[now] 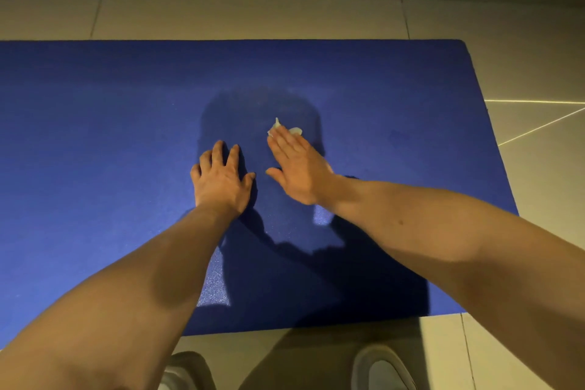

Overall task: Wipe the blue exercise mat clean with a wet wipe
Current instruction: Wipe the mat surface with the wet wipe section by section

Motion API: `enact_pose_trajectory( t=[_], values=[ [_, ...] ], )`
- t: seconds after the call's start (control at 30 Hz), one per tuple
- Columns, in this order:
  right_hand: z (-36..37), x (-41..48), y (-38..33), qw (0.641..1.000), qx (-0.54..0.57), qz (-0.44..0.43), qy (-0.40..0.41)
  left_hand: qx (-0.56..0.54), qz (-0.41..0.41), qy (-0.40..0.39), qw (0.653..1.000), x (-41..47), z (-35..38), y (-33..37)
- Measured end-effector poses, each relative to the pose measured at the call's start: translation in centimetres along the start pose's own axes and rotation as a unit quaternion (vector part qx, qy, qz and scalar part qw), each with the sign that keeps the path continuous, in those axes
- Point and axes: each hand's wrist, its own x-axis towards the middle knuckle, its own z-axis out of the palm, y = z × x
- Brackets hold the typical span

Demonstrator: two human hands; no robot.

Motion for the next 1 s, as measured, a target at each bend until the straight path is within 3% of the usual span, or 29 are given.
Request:
enact_pose_trajectory(
  t=[0.1, 0.2, 0.33, 0.4, 0.47, 0.6, 0.63, 0.77, 0.9, 1.0],
  values=[
    [-0.9, 0.2, 4.1, 0.997, -0.055, 0.050, -0.011, -0.003, 0.003, 0.001, 1.000, 0.7, -0.3, 0.1],
    [-2.4, 0.7, 7.5, 0.984, 0.043, 0.173, -0.019, 0.001, 0.005, 0.004, 1.000, 1.3, -0.5, 0.2],
    [-2.6, 2.6, 5.6, 0.960, 0.066, 0.274, 0.004, -0.004, 0.003, 0.008, 1.000, 2.3, -0.7, 0.3],
    [-2.1, 4.1, 2.7, 0.972, 0.024, 0.233, 0.030, -0.008, -0.002, 0.010, 1.000, 3.0, -0.8, 0.4],
    [-1.6, 4.9, 0.5, 0.985, 0.056, 0.165, 0.014, -0.012, -0.005, 0.012, 1.000, 3.6, -1.0, 0.6],
    [-1.4, 5.3, 2.7, 0.998, 0.043, 0.048, 0.003, -0.017, 0.000, 0.019, 1.000, 4.9, -1.4, 1.0],
    [-1.5, 5.4, 4.1, 0.999, 0.019, 0.049, 0.004, -0.019, 0.001, 0.021, 1.000, 5.1, -1.5, 1.1],
    [-3.2, 5.3, 10.2, 0.978, 0.051, 0.202, -0.008, -0.014, 0.005, 0.021, 1.000, 6.2, -1.8, 1.7],
    [-3.4, 7.1, 8.6, 0.953, 0.065, 0.294, 0.008, -0.004, 0.008, 0.019, 1.000, 7.1, -1.9, 1.7],
    [-2.7, 8.9, 4.2, 0.967, 0.052, 0.248, 0.023, 0.001, 0.012, 0.023, 1.000, 7.6, -1.9, 1.4]
  ],
)
